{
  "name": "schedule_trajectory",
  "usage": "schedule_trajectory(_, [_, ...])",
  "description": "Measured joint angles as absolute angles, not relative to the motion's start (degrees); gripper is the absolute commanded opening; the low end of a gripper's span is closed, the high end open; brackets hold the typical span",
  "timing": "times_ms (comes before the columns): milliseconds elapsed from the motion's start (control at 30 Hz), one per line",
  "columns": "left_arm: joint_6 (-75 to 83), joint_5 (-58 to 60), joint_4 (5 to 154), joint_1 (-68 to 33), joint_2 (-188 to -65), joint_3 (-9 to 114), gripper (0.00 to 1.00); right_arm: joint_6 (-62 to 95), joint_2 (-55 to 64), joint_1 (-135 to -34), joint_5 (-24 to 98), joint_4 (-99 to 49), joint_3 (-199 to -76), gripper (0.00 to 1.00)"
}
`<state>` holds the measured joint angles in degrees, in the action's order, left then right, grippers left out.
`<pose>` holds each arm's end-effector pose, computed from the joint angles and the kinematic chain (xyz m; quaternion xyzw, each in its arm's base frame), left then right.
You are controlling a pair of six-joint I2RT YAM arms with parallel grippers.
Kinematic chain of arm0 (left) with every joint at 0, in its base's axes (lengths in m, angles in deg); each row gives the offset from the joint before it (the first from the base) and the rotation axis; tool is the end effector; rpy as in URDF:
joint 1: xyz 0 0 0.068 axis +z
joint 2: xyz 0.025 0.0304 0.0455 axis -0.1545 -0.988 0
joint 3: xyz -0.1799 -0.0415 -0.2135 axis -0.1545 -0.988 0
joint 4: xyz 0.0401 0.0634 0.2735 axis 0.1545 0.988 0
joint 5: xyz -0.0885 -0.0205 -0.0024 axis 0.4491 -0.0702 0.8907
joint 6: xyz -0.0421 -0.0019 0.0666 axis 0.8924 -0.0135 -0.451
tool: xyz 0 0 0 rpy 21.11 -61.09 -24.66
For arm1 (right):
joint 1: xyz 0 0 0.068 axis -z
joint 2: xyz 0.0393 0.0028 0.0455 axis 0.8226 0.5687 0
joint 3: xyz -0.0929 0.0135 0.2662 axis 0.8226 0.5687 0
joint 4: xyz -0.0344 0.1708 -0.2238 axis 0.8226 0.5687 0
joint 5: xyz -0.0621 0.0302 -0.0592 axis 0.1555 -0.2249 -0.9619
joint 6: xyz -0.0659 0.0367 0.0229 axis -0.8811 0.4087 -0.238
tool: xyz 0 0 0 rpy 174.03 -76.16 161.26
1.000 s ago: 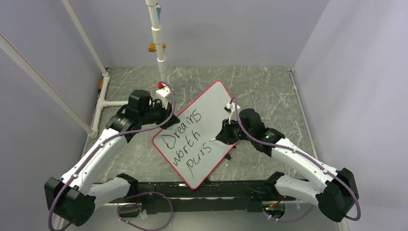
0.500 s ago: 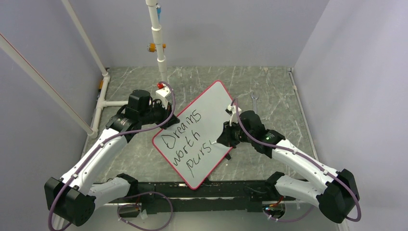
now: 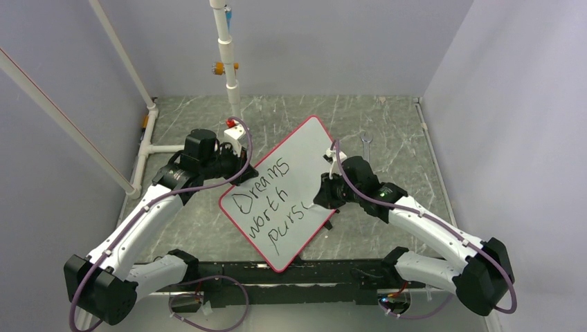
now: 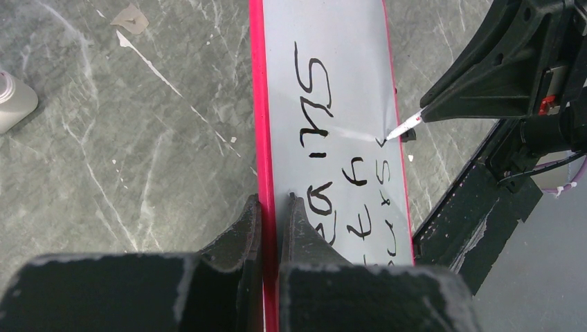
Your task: Write a sentence on the whiteboard
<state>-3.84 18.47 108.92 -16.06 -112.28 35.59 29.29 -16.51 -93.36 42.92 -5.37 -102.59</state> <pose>0.2361 -0.1420 0.3141 0.2618 0.8214 -0.3046 0.4050 0.1984 0.1751 0.2303 -0.1910 0.8797 0.2970 0.3184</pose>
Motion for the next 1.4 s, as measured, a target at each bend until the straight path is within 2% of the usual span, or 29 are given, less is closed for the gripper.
schedule_trajectory(767, [-3.84,18.49,108.92,-16.06,-112.28,35.59,0.0,26.71,-9.38,-93.36,38.62,-3.25,-112.41,0.0])
schedule_trajectory(1400, [-3.82,18.47,108.99,-16.06,-112.21,35.59,0.0,27.06,-9.82,-93.34,38.57,-4.32,-111.97,0.0])
